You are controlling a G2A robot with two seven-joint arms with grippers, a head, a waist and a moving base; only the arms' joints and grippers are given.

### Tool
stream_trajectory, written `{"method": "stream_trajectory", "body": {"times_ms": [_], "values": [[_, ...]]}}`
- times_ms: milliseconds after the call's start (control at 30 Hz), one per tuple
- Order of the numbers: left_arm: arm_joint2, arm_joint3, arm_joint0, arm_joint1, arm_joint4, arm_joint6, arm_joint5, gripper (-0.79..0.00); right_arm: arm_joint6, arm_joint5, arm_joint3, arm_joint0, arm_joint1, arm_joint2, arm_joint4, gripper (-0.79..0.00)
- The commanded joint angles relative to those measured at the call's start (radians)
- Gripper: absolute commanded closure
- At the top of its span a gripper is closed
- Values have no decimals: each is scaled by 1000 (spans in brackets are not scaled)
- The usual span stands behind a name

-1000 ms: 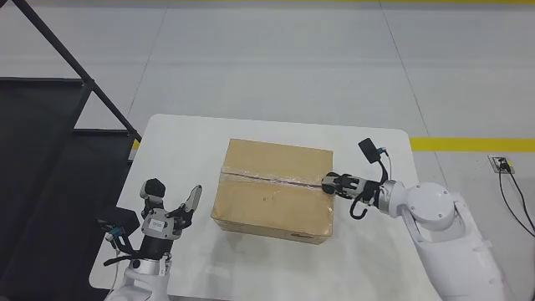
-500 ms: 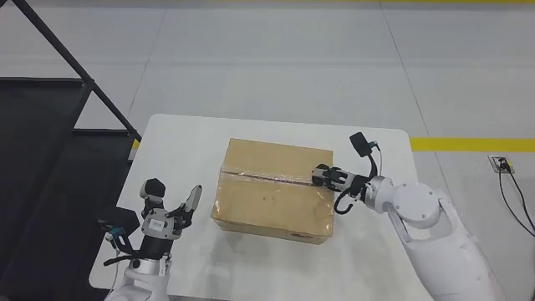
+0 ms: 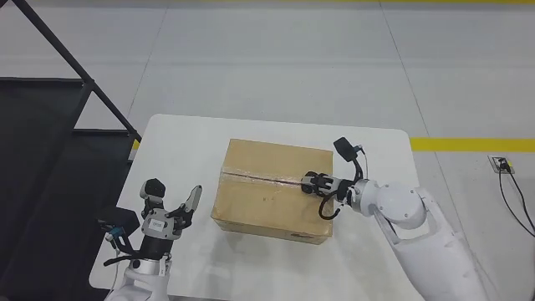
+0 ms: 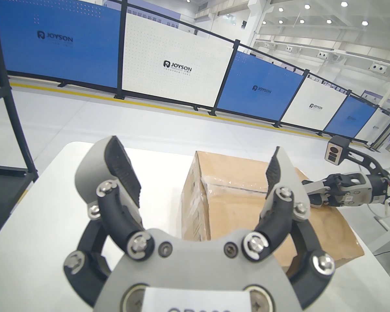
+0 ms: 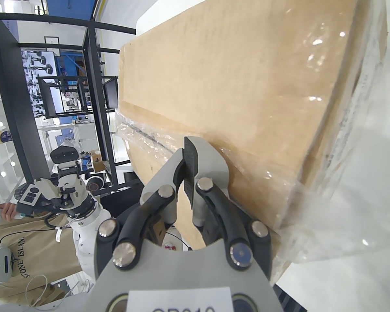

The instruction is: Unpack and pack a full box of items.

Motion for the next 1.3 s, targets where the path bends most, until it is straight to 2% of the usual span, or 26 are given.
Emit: {"method": "stream_trajectory", "body": {"times_ms": [0,300,767,1000,1267], "values": [[0,0,0,0,0,0,0,-785,0,2,14,16,-3,-16,5,0],[-7,-2,2,-1,-9,6,12,-785,-25,-1,77,99,-30,-122,12,0],[-118,-72,114,-18,-189,212,178,-785,-118,-19,194,231,-99,-287,75,0],[-164,-84,162,-23,-245,258,166,-785,-144,-16,287,319,-153,-389,119,0],[-183,-74,184,-26,-261,275,129,-785,-184,-35,439,425,-235,-491,207,0]]}}
